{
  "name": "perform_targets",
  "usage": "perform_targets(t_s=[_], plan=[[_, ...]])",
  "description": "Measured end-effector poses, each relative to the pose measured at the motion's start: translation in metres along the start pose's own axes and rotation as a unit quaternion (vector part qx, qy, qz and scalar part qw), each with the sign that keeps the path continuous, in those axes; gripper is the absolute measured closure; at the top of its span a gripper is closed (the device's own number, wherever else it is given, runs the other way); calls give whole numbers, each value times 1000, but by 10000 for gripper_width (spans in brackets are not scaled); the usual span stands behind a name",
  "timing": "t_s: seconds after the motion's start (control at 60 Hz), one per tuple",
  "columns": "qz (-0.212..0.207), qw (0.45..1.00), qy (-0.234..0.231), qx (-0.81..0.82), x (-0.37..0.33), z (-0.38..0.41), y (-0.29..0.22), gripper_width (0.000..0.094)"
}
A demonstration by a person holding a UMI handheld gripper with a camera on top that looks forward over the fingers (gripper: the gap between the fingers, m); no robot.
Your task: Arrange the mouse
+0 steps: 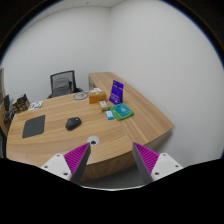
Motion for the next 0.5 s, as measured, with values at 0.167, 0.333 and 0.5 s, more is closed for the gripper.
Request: perform_targets(t_s=[0.167, 0.333, 0.5], plan=[[-2, 999, -42, -21, -5, 45, 9, 75], [-11, 995, -85, -40, -9, 97, 18, 75], [-15, 992, -110, -59, -9, 141, 24, 75]])
Point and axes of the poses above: the point between the fingertips, and its own axes, seen from behind it with the camera up: z to the left, y down, x forward, the way the camera looks, the point moved 1 cm from there along -x, backward, against the way the camera looks, and after that the axes turned 14 degrees about y, right-handed, at the moved point
